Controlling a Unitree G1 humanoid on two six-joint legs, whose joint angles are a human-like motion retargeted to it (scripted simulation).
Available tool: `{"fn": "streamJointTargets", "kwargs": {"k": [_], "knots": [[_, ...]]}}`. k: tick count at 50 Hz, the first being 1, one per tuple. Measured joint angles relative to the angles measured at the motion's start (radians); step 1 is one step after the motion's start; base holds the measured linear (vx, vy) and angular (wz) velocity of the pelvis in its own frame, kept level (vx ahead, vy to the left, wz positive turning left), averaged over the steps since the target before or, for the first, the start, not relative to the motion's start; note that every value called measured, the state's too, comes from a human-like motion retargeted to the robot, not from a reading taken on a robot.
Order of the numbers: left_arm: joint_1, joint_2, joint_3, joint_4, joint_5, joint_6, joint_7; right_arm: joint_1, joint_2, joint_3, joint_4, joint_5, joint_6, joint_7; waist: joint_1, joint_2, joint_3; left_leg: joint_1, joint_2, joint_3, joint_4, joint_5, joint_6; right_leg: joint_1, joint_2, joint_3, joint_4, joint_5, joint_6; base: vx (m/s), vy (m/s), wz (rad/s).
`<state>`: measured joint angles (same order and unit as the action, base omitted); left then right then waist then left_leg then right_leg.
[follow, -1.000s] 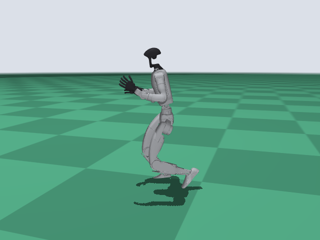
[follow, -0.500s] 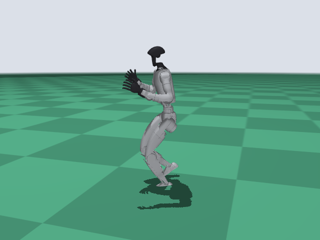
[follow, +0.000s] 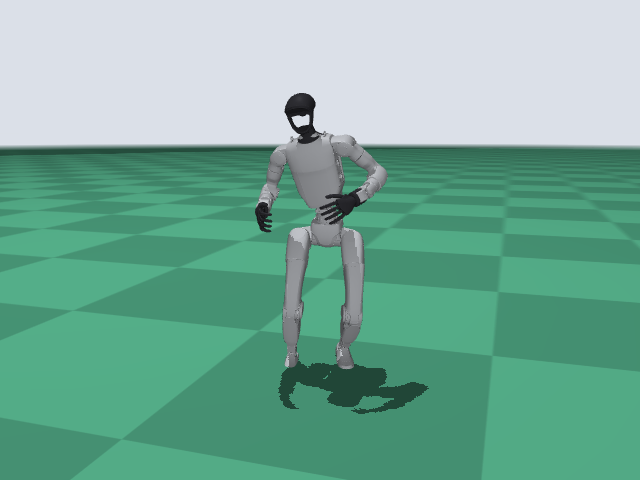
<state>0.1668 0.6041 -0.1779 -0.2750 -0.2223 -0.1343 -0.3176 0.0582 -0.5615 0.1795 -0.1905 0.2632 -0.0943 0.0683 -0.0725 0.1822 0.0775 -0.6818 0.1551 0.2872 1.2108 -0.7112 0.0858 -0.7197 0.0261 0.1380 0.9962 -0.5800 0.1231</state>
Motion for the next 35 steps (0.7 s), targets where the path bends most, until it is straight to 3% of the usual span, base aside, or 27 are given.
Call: {"fn": "streamJointTargets", "kwargs": {"k": [5,13,17,20,23,25,30,33,35], "knots": [[0.038,-0.042,0.001,0.088,-0.026,-0.013,0.027,0.02,-0.034,0.006,0.003,-0.057,-0.015,0.022,0.019,-0.026,-0.062,0.049,0.043,0.123,-0.131,0.0,-0.005,0.076,-0.137,-0.186,-0.054,-0.038,-0.027,0.09,-0.02,2.44],[0.15,-0.037,0.028,0.142,-0.055,-0.021,0.068,0.003,-0.031,-0.04,-0.149,-0.08,-0.054,-0.034,0.103,-0.086,-0.154,0.158,0.018,0.107,-0.26,0.065,-0.025,0.301,-0.189,-0.369,-0.162,-0.006,-0.048,0.21,0.1,1.66],[0.122,-0.039,0.025,0.101,-0.067,-0.028,0.087,0.009,-0.032,-0.033,-0.207,-0.119,-0.063,-0.058,0.089,-0.12,-0.173,0.186,-0.046,0.053,-0.217,-0.003,0.022,0.297,-0.234,-0.344,0.091,0.008,-0.069,0.22,0.17,1.95],[-0.021,-0.019,0.008,0.033,-0.035,-0.035,0.121,0.027,-0.024,-0.009,-0.192,-0.16,-0.052,-0.077,0.026,-0.174,-0.141,0.201,-0.152,-0.01,-0.156,-0.064,0.078,0.218,-0.253,-0.25,0.409,0.027,-0.073,0.26,0.16,2.47],[-0.199,-0.009,-0.011,-0.03,-0.023,-0.029,0.152,0.061,0.001,0.008,-0.124,-0.172,-0.046,-0.067,-0.033,-0.206,-0.129,0.207,-0.222,-0.082,-0.177,-0.051,0.075,0.083,-0.203,-0.18,0.559,0.041,-0.066,0.33,0.11,2.0],[-0.261,-0.013,-0.017,-0.069,-0.055,-0.029,0.16,0.097,0.009,0.007,-0.102,-0.141,-0.05,-0.059,-0.067,-0.197,-0.15,0.229,-0.237,-0.12,-0.252,0.019,0.038,0.009,-0.163,-0.163,0.515,0.063,-0.059,0.41,0.06,1.74],[-0.195,-0.037,-0.048,-0.098,-0.215,-0.054,0.151,0.209,0.016,-0.013,-0.112,-0.032,-0.054,-0.093,-0.092,-0.155,-0.218,0.252,-0.198,-0.2,-0.353,0.429,-0.154,0.017,-0.042,-0.104,0.062,0.23,-0.009,0.41,-0.02,1.84],[-0.131,-0.045,-0.067,-0.067,-0.304,-0.055,0.138,0.232,0.002,-0.028,-0.116,0.002,-0.055,-0.114,-0.039,-0.126,-0.235,0.207,-0.078,-0.177,-0.208,0.434,-0.151,0.093,0.025,-0.118,-0.143,0.32,0.007,0.31,-0.06,1.77],[-0.08,-0.056,-0.067,-0.042,-0.337,-0.047,0.136,0.231,-0.009,-0.038,-0.124,0.002,-0.055,-0.13,-0.001,-0.133,-0.241,0.176,0.0,-0.132,-0.068,0.371,-0.114,0.108,0.028,-0.151,-0.13,0.291,-0.007,0.25,-0.09,1.69]]}}
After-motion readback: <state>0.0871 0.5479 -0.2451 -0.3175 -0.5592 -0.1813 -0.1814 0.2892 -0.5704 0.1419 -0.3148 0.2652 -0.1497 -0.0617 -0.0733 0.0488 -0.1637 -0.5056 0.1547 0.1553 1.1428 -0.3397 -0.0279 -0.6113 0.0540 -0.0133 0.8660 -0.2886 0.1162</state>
